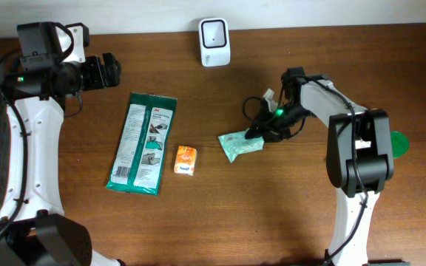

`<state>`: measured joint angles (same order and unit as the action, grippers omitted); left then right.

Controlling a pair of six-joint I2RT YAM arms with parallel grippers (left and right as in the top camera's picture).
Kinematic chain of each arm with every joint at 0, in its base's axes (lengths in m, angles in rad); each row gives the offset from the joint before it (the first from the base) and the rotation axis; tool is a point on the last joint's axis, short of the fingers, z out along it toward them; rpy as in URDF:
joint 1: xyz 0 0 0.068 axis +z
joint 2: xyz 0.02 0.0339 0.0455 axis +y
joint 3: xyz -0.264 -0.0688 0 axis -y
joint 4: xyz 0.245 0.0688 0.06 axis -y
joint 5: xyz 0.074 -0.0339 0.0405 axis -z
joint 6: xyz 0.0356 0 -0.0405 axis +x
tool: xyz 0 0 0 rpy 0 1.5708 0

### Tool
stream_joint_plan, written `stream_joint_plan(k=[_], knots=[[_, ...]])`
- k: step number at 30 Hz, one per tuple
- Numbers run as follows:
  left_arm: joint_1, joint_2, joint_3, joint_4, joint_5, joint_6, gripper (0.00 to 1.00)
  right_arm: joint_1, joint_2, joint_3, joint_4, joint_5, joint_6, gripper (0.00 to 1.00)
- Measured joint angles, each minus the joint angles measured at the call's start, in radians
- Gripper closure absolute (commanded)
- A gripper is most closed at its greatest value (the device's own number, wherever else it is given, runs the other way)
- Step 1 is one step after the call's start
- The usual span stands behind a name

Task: Scan the item barcode
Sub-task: 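Grasp the mint-green packet with the right gripper, then lift the packet and hold it in front of the scanner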

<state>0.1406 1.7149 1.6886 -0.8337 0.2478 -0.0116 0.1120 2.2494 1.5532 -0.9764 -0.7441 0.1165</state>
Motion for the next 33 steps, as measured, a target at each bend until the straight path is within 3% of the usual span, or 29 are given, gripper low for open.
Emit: stream_joint_plan(k=[15, 26, 33], knots=[[0.000, 0.000, 0.000, 0.000, 0.000, 0.000, 0.01, -0.032, -0.056, -0.029, 0.027, -0.071, -0.033, 0.96], [0.000, 0.000, 0.000, 0.000, 0.000, 0.000, 0.01, -0.037, -0.561, -0.033, -0.003, -0.087, -0.028, 0.96], [0.000, 0.000, 0.000, 0.000, 0.000, 0.000, 0.01, -0.037, -0.694, -0.033, -0.067, -0.084, 0.011, 0.96]])
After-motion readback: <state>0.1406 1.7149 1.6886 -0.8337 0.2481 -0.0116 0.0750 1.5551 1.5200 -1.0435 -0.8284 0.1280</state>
